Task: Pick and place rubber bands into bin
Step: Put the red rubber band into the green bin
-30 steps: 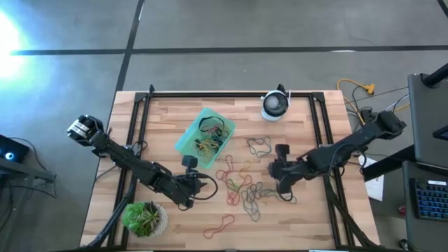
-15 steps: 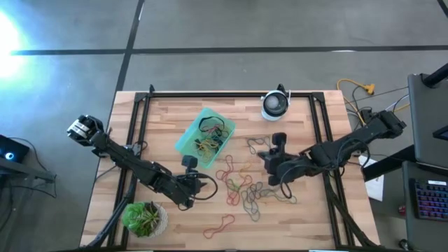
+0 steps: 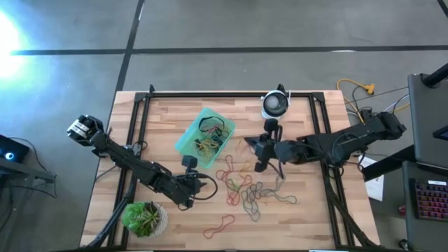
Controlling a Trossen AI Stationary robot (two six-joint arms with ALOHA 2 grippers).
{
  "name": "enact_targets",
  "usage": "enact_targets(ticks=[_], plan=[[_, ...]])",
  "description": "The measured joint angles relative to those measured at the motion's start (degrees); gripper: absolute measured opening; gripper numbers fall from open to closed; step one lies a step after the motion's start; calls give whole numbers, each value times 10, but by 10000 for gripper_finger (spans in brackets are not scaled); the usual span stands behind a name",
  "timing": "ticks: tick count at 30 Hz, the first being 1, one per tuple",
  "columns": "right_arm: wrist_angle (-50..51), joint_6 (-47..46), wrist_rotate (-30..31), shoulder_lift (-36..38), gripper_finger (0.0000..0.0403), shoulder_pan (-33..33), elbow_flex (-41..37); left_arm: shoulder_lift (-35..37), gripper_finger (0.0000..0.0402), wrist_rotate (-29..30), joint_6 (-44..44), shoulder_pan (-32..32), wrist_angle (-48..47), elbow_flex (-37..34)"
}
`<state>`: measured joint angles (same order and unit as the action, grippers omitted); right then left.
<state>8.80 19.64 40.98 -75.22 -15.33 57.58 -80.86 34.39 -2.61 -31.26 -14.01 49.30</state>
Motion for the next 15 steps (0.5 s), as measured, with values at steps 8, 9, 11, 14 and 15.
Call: enact_targets(ticks=[8,9,11,14,15], plan=[[-77,20,-89,-39,8,72,0,0,89,0,0,0,0,0],[-87,26,-97,-48,8,81,0,0,89,0,0,0,0,0],[-116,39,-119,-66,8,98,0,0,89,0,0,0,0,0],[-154,55,-154,-94,8,122,2,0,89,0,0,0,0,0],[-166,59,-165,-104,8,130,4,0,89,0,0,0,0,-1]])
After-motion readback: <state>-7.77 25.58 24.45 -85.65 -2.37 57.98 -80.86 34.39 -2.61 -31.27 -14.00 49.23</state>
